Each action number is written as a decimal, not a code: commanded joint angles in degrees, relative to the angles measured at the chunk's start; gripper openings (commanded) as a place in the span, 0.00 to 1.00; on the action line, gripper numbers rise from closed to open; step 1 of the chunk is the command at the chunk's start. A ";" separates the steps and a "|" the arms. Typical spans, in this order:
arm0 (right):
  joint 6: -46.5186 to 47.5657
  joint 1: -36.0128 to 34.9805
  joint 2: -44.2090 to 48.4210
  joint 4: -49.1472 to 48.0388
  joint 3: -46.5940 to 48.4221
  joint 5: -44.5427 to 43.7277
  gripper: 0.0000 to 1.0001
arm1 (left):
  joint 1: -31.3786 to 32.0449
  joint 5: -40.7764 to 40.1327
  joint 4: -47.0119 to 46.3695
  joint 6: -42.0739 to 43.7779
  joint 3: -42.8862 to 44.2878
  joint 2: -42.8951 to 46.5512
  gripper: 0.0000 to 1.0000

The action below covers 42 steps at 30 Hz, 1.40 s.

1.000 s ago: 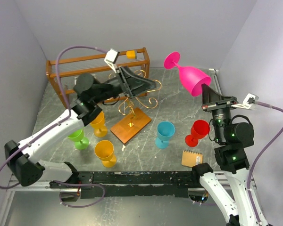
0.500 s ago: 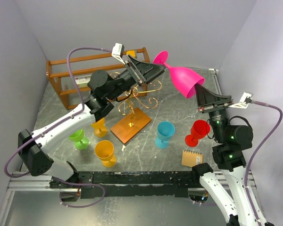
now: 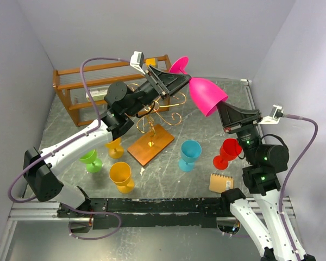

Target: Place the wine glass upside down on the wine glass rack

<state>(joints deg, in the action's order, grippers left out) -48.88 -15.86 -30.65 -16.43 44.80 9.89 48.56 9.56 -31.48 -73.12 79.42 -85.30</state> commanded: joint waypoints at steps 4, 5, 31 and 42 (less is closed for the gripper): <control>1.46 -0.06 -1.10 -1.28 0.81 7.81 0.00 | 0.18 -2.59 -2.48 0.47 0.03 1.61 0.43; 1.69 -0.05 -1.20 -0.56 0.94 7.94 0.00 | 0.19 -2.56 -2.65 0.56 -0.04 1.69 0.41; 13.88 -0.05 1.29 27.26 9.45 0.18 0.57 | 0.09 -3.23 -6.32 17.42 -2.37 4.96 0.07; 12.54 -0.05 -1.01 37.42 22.54 -4.31 0.65 | 0.13 3.62 1.84 38.81 -0.23 5.95 0.07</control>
<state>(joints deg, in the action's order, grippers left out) -35.27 -15.84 -27.70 17.08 59.99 6.00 48.53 8.60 -31.75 -45.01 77.17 -78.63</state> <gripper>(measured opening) 0.650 0.116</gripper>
